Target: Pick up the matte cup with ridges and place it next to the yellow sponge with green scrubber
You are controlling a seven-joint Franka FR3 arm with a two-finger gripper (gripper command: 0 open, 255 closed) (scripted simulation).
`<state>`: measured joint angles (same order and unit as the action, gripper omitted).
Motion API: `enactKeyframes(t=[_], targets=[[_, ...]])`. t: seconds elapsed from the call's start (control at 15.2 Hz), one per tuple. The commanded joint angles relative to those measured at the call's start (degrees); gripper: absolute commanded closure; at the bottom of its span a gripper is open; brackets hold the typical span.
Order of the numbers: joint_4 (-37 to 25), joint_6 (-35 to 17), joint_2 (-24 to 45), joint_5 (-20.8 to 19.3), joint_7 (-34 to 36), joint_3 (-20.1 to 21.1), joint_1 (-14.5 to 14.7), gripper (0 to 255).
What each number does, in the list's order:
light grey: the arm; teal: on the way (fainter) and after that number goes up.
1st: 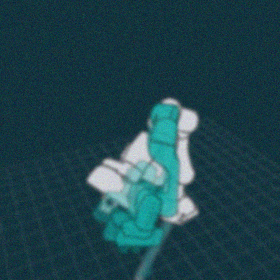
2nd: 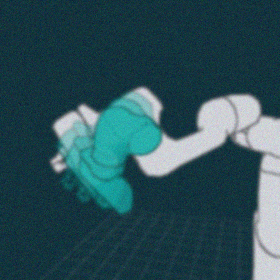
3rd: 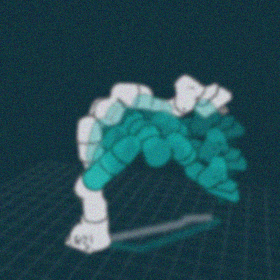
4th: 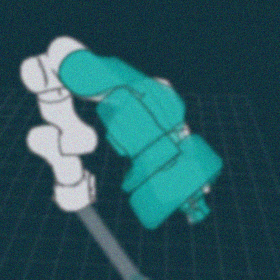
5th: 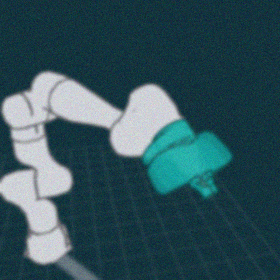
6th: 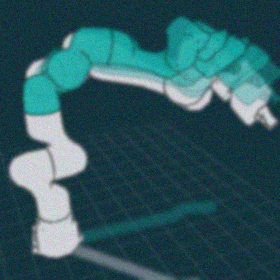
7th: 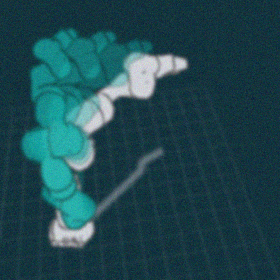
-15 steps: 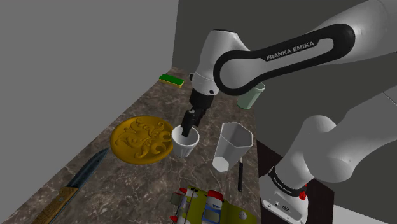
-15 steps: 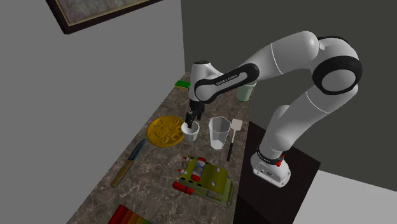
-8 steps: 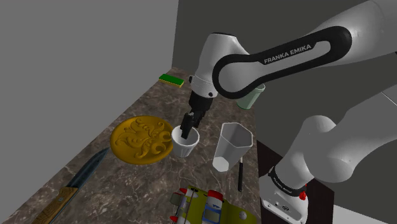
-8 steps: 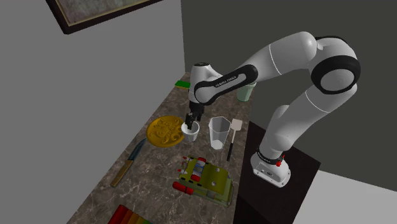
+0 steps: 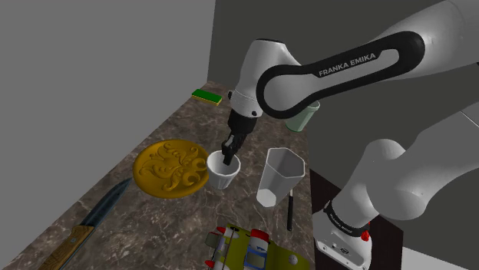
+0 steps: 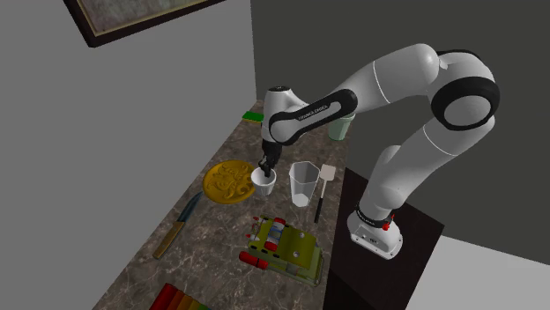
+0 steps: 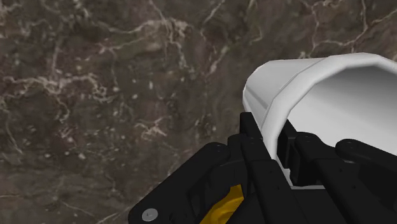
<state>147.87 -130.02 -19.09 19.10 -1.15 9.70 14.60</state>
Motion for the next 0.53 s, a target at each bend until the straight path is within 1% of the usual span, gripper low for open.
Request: enactKeyframes(t=[0.0,0.13,0.46], targets=[[0.1,0.0,0.1,0.0,0.0,0.1,0.0,255],[0.1,0.0,0.1,0.0,0.0,0.0,0.0,255],[-2.0,4.4,-2.2,-0.8,1.0,-0.2,-0.2,255]])
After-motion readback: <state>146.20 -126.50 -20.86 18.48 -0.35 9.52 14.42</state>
